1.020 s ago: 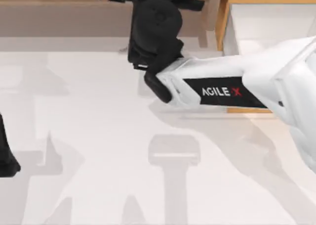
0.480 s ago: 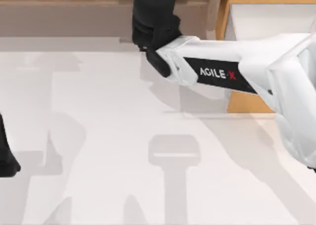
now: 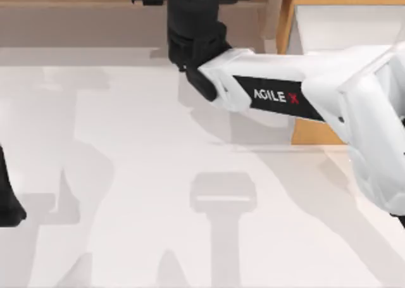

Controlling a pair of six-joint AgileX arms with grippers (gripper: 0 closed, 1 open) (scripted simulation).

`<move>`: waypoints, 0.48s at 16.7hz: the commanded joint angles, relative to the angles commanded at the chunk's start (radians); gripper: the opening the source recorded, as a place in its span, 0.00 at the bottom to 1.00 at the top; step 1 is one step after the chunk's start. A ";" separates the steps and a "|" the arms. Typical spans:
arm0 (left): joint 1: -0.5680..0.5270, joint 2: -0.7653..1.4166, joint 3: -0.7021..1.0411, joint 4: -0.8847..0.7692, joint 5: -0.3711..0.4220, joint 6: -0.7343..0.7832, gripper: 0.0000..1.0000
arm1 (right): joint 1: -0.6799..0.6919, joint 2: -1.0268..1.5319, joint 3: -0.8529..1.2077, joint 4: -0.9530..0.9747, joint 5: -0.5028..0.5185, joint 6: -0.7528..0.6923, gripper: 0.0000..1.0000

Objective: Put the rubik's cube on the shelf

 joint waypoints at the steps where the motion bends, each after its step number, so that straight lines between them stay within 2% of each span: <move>1: 0.000 0.000 0.000 0.000 0.000 0.000 1.00 | 0.000 0.000 0.000 0.000 0.000 0.000 0.15; 8: 0.000 0.000 0.000 0.000 0.000 0.000 1.00 | 0.000 0.000 0.000 0.000 0.000 0.000 0.68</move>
